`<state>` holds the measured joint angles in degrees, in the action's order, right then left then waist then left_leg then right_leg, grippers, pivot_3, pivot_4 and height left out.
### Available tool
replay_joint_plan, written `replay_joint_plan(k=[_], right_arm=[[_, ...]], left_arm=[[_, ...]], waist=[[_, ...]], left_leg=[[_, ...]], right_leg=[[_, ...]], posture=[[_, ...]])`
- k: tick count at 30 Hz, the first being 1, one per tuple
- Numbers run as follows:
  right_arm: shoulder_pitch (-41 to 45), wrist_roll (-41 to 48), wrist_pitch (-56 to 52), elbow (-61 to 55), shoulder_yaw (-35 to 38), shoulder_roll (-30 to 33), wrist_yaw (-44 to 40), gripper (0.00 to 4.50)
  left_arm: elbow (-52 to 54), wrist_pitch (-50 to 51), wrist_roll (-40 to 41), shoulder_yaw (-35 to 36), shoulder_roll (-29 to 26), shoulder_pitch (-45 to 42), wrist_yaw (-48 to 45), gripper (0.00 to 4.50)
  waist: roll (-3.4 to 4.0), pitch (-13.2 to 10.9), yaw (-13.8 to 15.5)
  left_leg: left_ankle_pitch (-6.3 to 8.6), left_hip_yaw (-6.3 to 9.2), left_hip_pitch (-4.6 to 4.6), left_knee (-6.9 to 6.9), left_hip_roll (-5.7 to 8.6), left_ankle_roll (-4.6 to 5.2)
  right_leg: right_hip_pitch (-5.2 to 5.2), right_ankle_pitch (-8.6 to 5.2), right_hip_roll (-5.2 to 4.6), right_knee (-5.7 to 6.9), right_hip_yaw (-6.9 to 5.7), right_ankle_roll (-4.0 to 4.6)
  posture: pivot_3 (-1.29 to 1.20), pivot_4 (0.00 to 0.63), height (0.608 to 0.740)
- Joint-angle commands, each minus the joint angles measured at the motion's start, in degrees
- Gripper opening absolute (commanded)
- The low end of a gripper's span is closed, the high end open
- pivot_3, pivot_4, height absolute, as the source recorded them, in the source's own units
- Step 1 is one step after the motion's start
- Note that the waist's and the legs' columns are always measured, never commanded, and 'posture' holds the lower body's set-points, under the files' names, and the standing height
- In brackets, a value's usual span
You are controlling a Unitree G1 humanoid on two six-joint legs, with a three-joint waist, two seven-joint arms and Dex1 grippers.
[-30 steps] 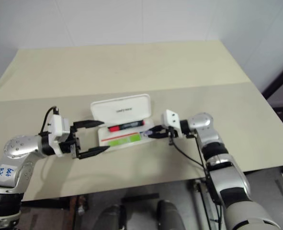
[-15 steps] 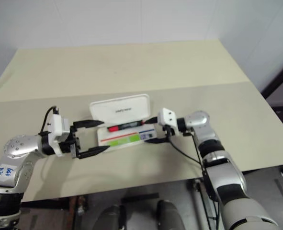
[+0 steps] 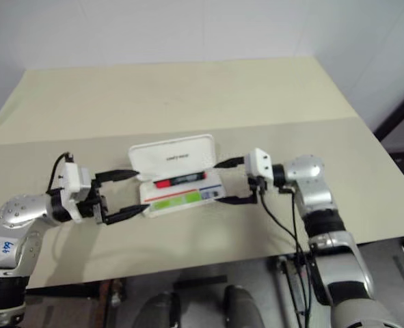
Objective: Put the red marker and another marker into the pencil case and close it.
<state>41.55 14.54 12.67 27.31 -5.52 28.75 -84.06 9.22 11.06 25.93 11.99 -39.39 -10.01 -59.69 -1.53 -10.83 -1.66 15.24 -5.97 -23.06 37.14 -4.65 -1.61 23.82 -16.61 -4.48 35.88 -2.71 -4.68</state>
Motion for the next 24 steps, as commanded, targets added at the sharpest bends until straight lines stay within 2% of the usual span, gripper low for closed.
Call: replay_joint_plan(k=[1, 4, 14, 18, 21, 24], right_arm=[[-3.34, 2.02, -2.3, -6.2, 3.35, 4.11, 1.42, 4.49], [-4.77, 1.66, -2.27, -6.66, 4.58, 6.47, 3.15, 4.5], [-6.61, 1.3, -0.43, -7.37, 5.65, 7.82, 7.15, 4.5], [-7.1, 1.2, 0.01, -7.55, 5.56, 8.01, 7.76, 4.5], [-7.4, 1.0, 0.18, -7.99, 5.59, 8.1, 8.61, 4.5], [-7.43, 0.9, 0.49, -8.05, 5.45, 8.14, 9.17, 4.5]], left_arm=[[-1.75, -3.03, 0.97, 3.98, -1.4, 2.45, -1.35, 4.32], [-3.93, -4.93, 1.7, 5.59, -0.71, 2.56, -1.37, 3.65], [-4.91, -5.66, 3.9, 7.8, 2.77, 1.14, 2.99, 0.06], [-5.21, -6.84, 3.21, 9.1, 4.17, 1.33, 6.23, 0.02], [-7.07, -9.95, -0.93, 11.99, 7.59, -1.22, 17.54, 0.02], [-8.71, -9.0, -3.41, 11.36, 9.1, -2.3, 23.3, 0.02]], waist=[[0.0, 0.0, 0.02], [0.0, 0.0, 0.04], [-0.01, 0.0, 0.07], [-0.01, 0.0, 0.07], [-0.01, 0.0, 0.1], [-0.02, 0.01, 0.12]], left_leg=[[0.01, 0.0, 0.01, 0.0, -0.02, -0.02], [0.01, 0.01, 0.02, 0.02, -0.02, -0.03], [0.01, -0.03, 0.09, 0.0, -0.02, -0.03], [0.01, -0.03, 0.08, 0.02, -0.02, -0.03], [0.01, -0.03, 0.1, 0.03, -0.01, -0.02], [0.01, 0.0, 0.1, 0.08, -0.02, -0.02]], right_leg=[[0.02, -0.03, 0.01, -0.03, -0.01, 0.06], [0.05, -0.07, 0.01, 0.01, -0.04, 0.11], [0.03, -0.05, 0.01, 0.02, -0.02, 0.14], [0.03, -0.04, 0.01, 0.02, -0.02, 0.13], [0.02, -0.04, 0.0, 0.04, -0.01, 0.12], [0.0, -0.02, 0.01, 0.09, -0.02, 0.09]], posture=[[0.0, 0.15, 0.74], [0.0, 0.15, 0.74], [0.0, 0.15, 0.74], [0.0, 0.15, 0.74], [0.0, 0.15, 0.74], [0.0, 0.15, 0.74]])
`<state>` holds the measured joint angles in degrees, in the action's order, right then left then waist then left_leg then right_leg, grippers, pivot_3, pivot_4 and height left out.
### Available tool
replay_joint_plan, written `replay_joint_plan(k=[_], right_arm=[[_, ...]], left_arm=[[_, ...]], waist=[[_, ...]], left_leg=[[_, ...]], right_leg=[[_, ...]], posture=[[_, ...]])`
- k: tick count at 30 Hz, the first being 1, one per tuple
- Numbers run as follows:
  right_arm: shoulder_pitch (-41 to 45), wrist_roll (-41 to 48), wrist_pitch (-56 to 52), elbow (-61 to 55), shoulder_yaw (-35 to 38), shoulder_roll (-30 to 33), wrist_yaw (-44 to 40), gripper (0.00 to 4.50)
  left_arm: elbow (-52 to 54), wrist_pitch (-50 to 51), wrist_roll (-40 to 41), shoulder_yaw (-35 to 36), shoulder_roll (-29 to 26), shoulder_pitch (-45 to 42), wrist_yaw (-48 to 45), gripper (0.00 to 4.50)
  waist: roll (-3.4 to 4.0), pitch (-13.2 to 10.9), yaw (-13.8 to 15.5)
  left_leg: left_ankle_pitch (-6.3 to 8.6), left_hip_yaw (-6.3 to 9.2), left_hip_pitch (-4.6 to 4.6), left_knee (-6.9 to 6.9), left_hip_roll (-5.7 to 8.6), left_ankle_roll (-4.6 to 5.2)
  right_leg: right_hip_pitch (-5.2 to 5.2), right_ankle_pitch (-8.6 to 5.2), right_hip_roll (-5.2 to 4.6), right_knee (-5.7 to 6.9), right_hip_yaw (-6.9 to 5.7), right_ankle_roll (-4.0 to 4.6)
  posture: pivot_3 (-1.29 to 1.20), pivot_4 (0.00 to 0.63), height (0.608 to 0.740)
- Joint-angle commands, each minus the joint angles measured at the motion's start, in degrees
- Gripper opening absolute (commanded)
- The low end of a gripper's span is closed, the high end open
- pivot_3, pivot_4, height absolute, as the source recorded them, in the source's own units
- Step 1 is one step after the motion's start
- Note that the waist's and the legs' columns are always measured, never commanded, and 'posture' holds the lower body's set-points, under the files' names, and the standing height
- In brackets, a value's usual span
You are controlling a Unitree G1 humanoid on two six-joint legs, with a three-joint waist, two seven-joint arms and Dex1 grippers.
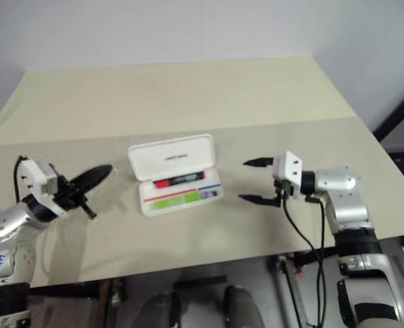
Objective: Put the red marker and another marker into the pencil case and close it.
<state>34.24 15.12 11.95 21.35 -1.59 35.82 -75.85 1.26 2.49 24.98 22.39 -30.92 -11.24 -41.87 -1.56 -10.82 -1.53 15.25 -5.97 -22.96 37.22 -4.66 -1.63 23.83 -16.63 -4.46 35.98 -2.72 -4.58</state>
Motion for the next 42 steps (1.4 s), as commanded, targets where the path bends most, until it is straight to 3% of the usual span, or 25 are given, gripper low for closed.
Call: replay_joint_plan(k=[1, 13, 25, 36, 42], right_arm=[[-0.1, 0.29, 1.33, -2.1, 1.49, 1.1, 1.15, 4.5], [-1.54, 0.24, 0.61, -4.57, 1.15, 0.54, 3.72, 4.5], [-3.44, 0.56, 1.04, -5.26, 1.0, -0.08, 5.38, 4.5], [-4.3, 0.12, 9.06, 3.81, 1.33, -1.29, 4.76, 4.5], [-5.81, 0.58, 12.0, 5.63, 2.83, -0.46, 5.78, 4.5]], left_arm=[[-1.35, 0.5, -3.39, 0.16, 0.63, -1.48, 6.85, 0.02], [-9.03, 10.4, -9.09, -10.01, 0.2, -9.21, 10.43, 0.02], [-10.92, 6.88, -8.57, -13.34, 0.52, -12.79, 3.25, 0.02], [-9.04, 1.1, -10.04, -16.38, -3.37, -15.1, -6.22, 0.02], [-6.92, -4.26, -13.37, -23.49, -5.7, -17.13, -14.19, 0.02]], waist=[[0.0, 0.0, 0.03], [-0.01, 0.0, 0.18], [-0.01, 0.0, 0.09], [-0.02, 0.01, 0.4], [-0.02, 0.01, 0.58]], left_leg=[[0.0, -0.01, 0.01, 0.0, 0.01, 0.0], [-0.01, -0.04, 0.0, -0.01, 0.04, -0.02], [-0.03, -0.06, -0.01, -0.02, 0.03, -0.06], [-0.03, -0.06, -0.01, 0.0, 0.04, -0.06], [-0.04, -0.08, -0.01, 0.0, 0.04, -0.08]], right_leg=[[-0.01, 0.0, 0.0, 0.0, 0.01, -0.01], [-0.01, 0.01, 0.01, -0.04, -0.01, -0.03], [-0.01, 0.01, 0.03, -0.05, -0.01, -0.03], [-0.02, 0.02, 0.03, -0.06, -0.01, -0.05], [-0.03, 0.02, 0.04, -0.08, 0.0, -0.05]], posture=[[0.0, 0.15, 0.74], [0.0, 0.15, 0.74], [0.0, 0.15, 0.74], [0.0, 0.15, 0.74], [0.0, 0.15, 0.74]])
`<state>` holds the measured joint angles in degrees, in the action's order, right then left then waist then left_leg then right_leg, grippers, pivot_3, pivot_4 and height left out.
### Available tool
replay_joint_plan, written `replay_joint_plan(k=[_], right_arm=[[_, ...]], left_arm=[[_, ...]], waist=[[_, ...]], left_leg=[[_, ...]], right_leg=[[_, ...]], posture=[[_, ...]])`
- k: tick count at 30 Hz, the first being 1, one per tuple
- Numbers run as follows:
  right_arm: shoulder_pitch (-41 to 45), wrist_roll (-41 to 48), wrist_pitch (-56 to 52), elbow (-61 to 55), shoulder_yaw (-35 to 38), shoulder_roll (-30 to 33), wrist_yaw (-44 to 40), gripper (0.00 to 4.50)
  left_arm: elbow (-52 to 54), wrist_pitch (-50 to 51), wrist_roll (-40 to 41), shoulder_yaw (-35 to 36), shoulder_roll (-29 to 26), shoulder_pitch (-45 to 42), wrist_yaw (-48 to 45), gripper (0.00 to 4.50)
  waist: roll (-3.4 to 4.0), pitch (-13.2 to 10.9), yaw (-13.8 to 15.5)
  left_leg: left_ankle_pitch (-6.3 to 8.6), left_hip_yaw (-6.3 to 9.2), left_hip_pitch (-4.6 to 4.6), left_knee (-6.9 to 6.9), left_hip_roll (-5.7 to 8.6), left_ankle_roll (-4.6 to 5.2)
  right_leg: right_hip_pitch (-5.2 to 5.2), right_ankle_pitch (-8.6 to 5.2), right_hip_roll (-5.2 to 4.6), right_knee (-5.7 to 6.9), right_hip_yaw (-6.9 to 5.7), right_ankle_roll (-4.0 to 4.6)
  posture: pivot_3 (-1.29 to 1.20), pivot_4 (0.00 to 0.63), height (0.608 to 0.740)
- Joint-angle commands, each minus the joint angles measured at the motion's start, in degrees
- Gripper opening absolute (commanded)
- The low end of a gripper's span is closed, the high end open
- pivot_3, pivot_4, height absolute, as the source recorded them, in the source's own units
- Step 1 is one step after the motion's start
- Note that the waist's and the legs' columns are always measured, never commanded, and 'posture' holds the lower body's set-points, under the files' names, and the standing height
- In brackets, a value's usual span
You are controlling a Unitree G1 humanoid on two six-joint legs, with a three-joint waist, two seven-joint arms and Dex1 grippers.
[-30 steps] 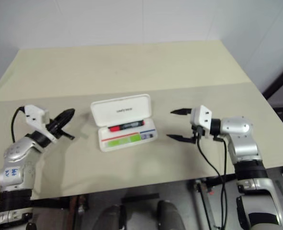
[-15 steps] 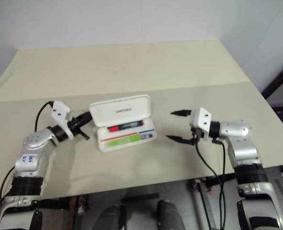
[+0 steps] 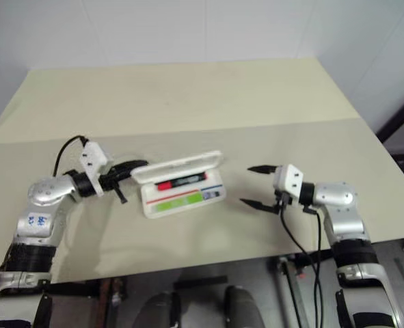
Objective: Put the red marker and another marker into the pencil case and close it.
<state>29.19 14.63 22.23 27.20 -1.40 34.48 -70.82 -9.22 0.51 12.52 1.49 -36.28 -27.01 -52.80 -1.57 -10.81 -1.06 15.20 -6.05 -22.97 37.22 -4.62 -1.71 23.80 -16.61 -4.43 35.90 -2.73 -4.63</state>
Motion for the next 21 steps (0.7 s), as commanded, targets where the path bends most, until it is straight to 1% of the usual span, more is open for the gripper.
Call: replay_joint_plan(k=[1, 6, 11, 14, 17, 21], right_arm=[[-1.0, 1.11, 1.78, -0.35, 2.82, 1.0, 0.98, 4.5], [-2.83, 1.61, -0.06, -3.93, 3.65, 2.08, 1.58, 4.5], [-4.71, 2.18, -4.46, -10.85, 4.18, 3.01, 3.87, 4.5], [-6.74, 2.76, -8.44, -17.24, 4.72, 3.58, 6.47, 4.5], [-7.99, 2.95, -11.31, -21.2, 4.81, 3.86, 8.42, 4.5], [-9.12, 3.18, -14.13, -25.23, 4.86, 3.69, 10.31, 4.5]], left_arm=[[4.06, -2.49, -1.01, -3.45, -0.37, -1.57, -4.08, 0.02], [7.02, -0.61, -1.31, -8.52, 0.35, -2.58, -7.69, 0.02], [8.11, 1.05, -3.87, -12.32, 0.52, -2.35, -8.05, 0.02], [6.44, 0.09, -9.58, -15.91, -0.66, -1.84, -7.6, 0.02], [5.64, 0.39, -11.63, -16.96, -0.27, -2.13, -6.69, 0.02], [5.4, 1.38, -13.05, -17.79, 1.04, -3.42, -5.09, 0.02]], waist=[[0.0, 0.0, 0.18], [0.0, 0.0, 0.45], [0.0, 0.0, 0.8], [0.01, 0.0, 0.91], [0.03, 0.02, 1.0], [0.03, 0.02, 1.13]], left_leg=[[0.0, -0.02, 0.0, 0.0, 0.0, 0.0], [0.0, -0.05, 0.01, 0.04, -0.01, 0.01], [0.0, -0.07, 0.03, 0.06, -0.01, 0.01], [0.02, -0.05, 0.05, 0.06, -0.02, 0.04], [0.03, -0.04, 0.09, 0.07, -0.01, 0.05], [0.03, -0.03, 0.38, 0.08, 0.02, 0.12]], right_leg=[[0.0, 0.0, 0.0, -0.01, 0.01, 0.0], [0.0, 0.0, 0.02, 0.03, 0.05, -0.01], [0.01, 0.0, 0.04, 0.06, 0.1, -0.01], [0.01, 0.0, 0.05, 0.06, 0.1, -0.01], [-0.05, 0.0, 0.05, 0.05, 0.1, 0.0], [-0.35, 0.0, 0.01, 0.05, 0.11, 0.0]], posture=[[0.0, 0.15, 0.74], [0.0, 0.15, 0.74], [0.0, 0.15, 0.74], [0.0, 0.15, 0.74], [0.0, 0.15, 0.74], [0.0, 0.15, 0.74]])
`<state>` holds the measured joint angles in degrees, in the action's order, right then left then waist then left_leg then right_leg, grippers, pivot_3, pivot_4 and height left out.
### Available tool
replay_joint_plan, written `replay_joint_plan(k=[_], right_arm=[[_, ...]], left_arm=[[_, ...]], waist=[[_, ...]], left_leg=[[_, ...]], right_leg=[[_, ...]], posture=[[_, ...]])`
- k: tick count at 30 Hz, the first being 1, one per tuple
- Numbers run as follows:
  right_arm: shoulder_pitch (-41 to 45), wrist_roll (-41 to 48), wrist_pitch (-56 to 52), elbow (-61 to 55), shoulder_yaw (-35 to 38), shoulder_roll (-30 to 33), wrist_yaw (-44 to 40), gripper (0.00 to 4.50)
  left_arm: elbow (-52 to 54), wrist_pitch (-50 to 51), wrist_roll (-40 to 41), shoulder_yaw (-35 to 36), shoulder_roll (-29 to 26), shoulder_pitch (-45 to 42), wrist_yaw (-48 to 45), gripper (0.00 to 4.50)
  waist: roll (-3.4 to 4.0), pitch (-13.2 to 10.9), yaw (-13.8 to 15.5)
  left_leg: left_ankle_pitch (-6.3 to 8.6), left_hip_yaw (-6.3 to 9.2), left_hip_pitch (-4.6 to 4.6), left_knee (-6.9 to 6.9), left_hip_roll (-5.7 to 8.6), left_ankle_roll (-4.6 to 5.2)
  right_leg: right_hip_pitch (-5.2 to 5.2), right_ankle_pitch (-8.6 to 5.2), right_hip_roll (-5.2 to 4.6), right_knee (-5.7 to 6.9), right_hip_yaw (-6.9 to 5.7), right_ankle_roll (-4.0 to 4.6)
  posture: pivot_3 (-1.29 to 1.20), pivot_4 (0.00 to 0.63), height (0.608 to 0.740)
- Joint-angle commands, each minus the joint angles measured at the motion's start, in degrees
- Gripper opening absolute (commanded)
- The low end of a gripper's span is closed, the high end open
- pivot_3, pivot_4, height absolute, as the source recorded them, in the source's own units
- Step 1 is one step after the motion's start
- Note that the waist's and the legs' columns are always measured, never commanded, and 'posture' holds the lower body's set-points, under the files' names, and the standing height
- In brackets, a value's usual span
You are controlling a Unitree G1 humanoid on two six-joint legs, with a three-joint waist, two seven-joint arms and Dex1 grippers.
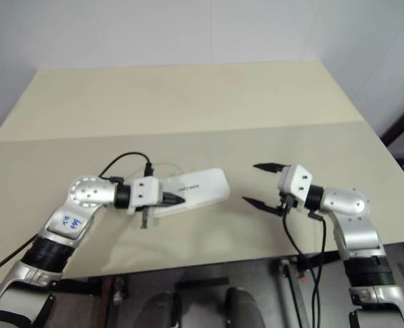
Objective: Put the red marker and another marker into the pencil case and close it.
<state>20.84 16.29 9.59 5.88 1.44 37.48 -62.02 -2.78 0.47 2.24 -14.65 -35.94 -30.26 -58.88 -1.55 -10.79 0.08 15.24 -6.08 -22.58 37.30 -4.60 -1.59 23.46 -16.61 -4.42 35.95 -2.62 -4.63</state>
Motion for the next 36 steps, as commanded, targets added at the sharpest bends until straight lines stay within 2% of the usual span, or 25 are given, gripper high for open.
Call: replay_joint_plan(k=[1, 5, 8, 14, 19, 24, 27, 28, 36], right_arm=[[-1.01, 1.58, -2.02, -4.74, 1.99, 0.62, 1.85, 4.5], [-1.42, 1.8, -3.46, -6.44, 1.98, 0.48, 2.55, 4.5], [-1.49, 1.98, -4.02, -6.66, 1.64, 0.03, 2.7, 4.5], [-0.53, 2.23, -4.57, -5.61, 0.93, -0.5, 1.97, 4.5], [1.23, 2.02, -4.91, -4.08, 0.63, -0.85, 1.73, 4.5], [2.66, 1.64, -5.05, -1.64, 3.13, 0.45, 3.49, 4.5], [3.63, 2.07, -5.15, 0.02, 3.99, 1.35, 2.97, 4.5], [3.84, 2.06, -5.21, 0.29, 4.05, 1.95, 2.48, 4.5], [0.91, 4.55, -8.11, -4.08, 5.19, 4.54, 0.53, 4.5]], left_arm=[[-0.64, 2.05, -2.37, -1.48, 1.21, -0.26, 1.26, 0.02], [1.27, 5.59, 1.11, 0.54, 3.42, 0.01, 1.78, 0.02], [2.93, 4.99, 6.55, 5.5, 4.22, 1.67, 1.84, 0.02], [7.61, 5.2, 14.97, 12.24, 1.55, 6.59, -1.94, 0.02], [10.58, 5.84, 21.08, 22.21, -2.98, 16.54, -3.18, 1.59], [12.39, 4.93, 22.72, 28.24, -5.24, 23.92, -2.73, 3.27], [13.02, 5.45, 23.44, 29.75, -5.01, 25.19, -1.7, 4.27], [12.84, 5.1, 23.97, 30.41, -4.94, 25.52, -2.05, 4.45], [10.6, 4.54, 23.59, 30.53, -4.2, 20.11, 0.84, 4.45]], waist=[[0.0, 0.0, -0.03], [0.0, 0.0, -0.15], [-0.01, 0.0, -0.23], [-0.01, 0.0, -0.26], [-0.01, 0.0, -0.81], [-0.01, 0.0, -0.68], [-0.01, -0.01, -0.31], [-0.01, -0.01, -0.29], [-0.01, 0.0, -0.28]], left_leg=[[0.0, 0.0, 0.05, -0.01, 0.0, 0.01], [-0.02, -0.01, 0.09, -0.04, 0.0, 0.03], [-0.02, -0.02, 0.06, -0.09, 0.0, 0.03], [-0.01, -0.07, 0.02, -0.16, -0.04, 0.01], [0.01, -0.12, 0.09, -0.19, -0.06, 0.0], [0.03, -0.1, 0.09, -0.19, -0.05, -0.01], [0.05, -0.1, 0.08, -0.2, -0.05, 0.0], [0.05, -0.1, 0.08, -0.2, -0.05, 0.0], [0.06, -0.11, 0.08, -0.27, -0.08, -0.03]], right_leg=[[-0.04, 0.0, -0.01, 0.0, 0.02, 0.0], [-0.04, 0.0, 0.0, 0.02, 0.04, 0.0], [0.01, 0.0, 0.01, 0.01, 0.04, 0.0], [0.1, -0.05, 0.04, 0.0, 0.06, 0.02], [0.1, -0.06, 0.03, 0.0, 0.13, 0.03], [0.09, -0.08, -0.03, -0.02, 0.11, 0.06], [0.09, -0.08, -0.05, -0.05, 0.11, 0.07], [0.09, -0.08, -0.05, -0.05, 0.11, 0.08], [0.11, -0.11, -0.01, -0.05, 0.1, 0.13]], posture=[[0.0, 0.15, 0.74], [0.0, 0.15, 0.74], [0.0, 0.15, 0.74], [0.0, 0.15, 0.74], [0.0, 0.15, 0.74], [0.0, 0.15, 0.74], [0.0, 0.15, 0.74], [0.0, 0.15, 0.74], [0.0, 0.15, 0.74]])
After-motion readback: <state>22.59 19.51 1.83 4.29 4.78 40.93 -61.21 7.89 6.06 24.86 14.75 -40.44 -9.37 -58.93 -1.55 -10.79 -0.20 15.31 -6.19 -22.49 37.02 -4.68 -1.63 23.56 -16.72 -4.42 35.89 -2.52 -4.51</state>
